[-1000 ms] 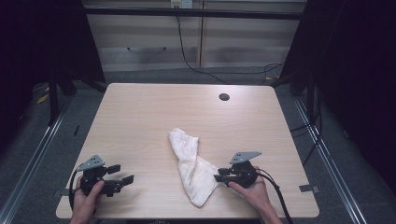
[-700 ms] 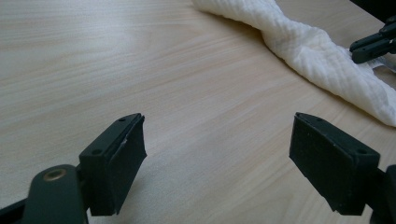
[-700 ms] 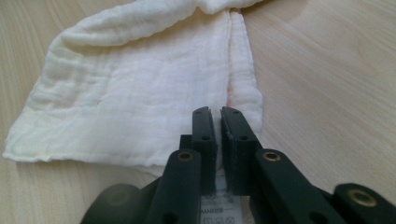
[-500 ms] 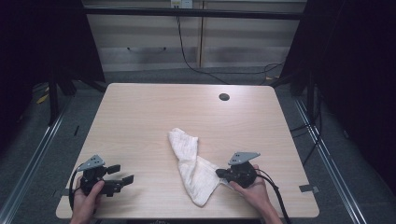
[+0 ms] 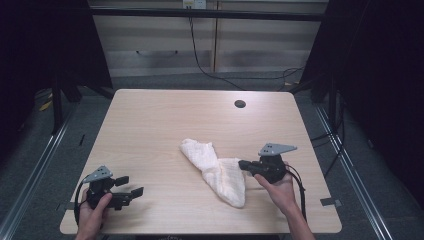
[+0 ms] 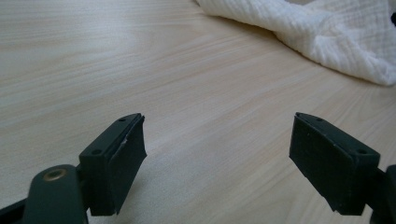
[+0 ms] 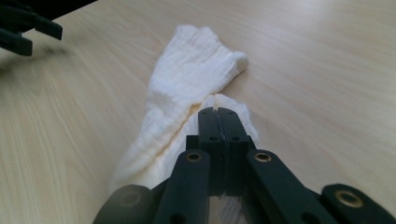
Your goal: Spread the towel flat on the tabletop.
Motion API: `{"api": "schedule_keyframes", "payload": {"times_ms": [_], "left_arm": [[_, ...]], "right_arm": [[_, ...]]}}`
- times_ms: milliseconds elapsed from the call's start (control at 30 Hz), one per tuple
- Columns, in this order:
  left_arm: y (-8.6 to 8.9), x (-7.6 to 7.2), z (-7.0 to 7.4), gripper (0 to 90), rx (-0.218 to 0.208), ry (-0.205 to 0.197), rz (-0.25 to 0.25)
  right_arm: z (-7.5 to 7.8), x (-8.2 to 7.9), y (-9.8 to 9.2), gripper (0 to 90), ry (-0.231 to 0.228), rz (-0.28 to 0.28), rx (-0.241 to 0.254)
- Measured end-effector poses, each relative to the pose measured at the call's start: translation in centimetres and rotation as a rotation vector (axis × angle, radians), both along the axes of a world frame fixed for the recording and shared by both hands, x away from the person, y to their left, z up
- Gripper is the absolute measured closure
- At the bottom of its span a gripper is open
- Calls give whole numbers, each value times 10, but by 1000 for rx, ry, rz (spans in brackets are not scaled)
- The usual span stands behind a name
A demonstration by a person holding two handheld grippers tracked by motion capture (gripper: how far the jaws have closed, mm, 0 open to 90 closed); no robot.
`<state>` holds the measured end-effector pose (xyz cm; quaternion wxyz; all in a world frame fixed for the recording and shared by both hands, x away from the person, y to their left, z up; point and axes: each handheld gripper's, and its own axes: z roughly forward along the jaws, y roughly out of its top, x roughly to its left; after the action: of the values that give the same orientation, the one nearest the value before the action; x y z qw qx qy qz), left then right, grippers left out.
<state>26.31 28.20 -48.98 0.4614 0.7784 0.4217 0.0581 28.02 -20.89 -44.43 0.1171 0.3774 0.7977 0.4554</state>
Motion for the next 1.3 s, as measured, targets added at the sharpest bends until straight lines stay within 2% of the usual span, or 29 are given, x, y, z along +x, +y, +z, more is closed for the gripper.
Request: {"api": "schedule_keyframes", "payload": {"times_ms": [33, 167, 433, 633, 667, 733, 833, 900, 1000, 1167, 1300], "left_arm": [[0, 0, 0, 181, -3, -2, -1], [1, -1, 0, 181, -7, -2, -2], [1, 0, 0, 181, -4, -1, -4], [0, 0, 0, 181, -1, -2, -5], [0, 0, 0, 181, -1, -3, -4], [0, 0, 0, 181, -8, -1, -5], [0, 0, 0, 181, -5, 1, -3], [0, 0, 0, 181, -3, 2, -5], [-1, 1, 0, 181, -3, -1, -10], [-1, 1, 0, 181, -5, -2, -11], [-1, 1, 0, 181, -6, -1, -9]], "right_arm": [[9, 4, -1, 898, -10, 3, 4], [18, 10, -5, 895, -26, -10, 9], [15, 12, -13, 894, -13, -26, -5], [19, 12, -18, 881, -15, -35, 15], [15, 14, -20, 876, 22, -33, -6], [6, 15, -22, 895, 34, -49, -32], [-6, 14, -25, 900, 59, -51, -39], [-8, 12, -27, 900, 75, -55, -15], [6, 12, -31, 900, 50, -57, 42], [40, 15, -32, 900, -9, -51, 68], [58, 19, -28, 900, -41, -41, 105]]}}
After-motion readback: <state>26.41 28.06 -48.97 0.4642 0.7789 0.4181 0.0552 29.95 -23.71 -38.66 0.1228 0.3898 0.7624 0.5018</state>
